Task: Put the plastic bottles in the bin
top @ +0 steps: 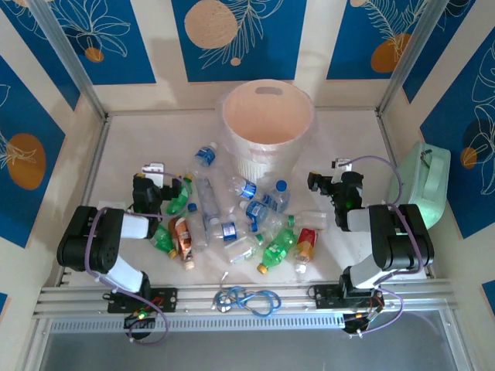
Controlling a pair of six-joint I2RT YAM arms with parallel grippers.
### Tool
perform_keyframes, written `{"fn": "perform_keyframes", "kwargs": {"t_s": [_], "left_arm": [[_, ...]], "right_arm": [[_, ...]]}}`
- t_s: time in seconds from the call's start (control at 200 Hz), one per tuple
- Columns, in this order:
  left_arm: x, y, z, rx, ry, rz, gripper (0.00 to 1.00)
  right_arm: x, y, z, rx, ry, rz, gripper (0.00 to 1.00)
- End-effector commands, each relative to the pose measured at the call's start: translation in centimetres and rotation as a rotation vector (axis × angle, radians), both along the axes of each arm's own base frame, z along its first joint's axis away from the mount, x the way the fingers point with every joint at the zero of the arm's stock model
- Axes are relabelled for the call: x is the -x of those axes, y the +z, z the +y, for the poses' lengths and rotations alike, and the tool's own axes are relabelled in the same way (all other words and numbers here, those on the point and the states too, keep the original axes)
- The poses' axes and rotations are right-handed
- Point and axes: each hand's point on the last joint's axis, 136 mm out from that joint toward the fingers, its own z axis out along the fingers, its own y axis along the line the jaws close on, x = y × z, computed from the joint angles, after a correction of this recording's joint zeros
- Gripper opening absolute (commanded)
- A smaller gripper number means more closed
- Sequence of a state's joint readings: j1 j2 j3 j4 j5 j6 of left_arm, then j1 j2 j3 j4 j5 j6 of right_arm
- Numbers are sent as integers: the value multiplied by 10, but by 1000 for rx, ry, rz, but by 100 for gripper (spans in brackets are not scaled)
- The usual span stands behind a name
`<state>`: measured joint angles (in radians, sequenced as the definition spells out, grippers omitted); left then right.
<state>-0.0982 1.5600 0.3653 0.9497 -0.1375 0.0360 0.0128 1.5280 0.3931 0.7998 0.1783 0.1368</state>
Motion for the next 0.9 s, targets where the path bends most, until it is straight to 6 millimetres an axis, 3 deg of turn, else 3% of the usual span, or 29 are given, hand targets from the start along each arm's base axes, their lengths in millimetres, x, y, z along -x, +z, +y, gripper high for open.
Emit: {"fn": "perform_keyframes", "kwargs": {"t_s": [0.0, 0.895], "left_arm": [[-2, 0, -1, -6, -19, 0, 100], [-2, -1, -1, 9, -29, 11, 100]], "right_arm": [[-7, 14, 3, 11, 25, -48, 99], [-7, 14, 3, 7, 28, -47, 99]]}}
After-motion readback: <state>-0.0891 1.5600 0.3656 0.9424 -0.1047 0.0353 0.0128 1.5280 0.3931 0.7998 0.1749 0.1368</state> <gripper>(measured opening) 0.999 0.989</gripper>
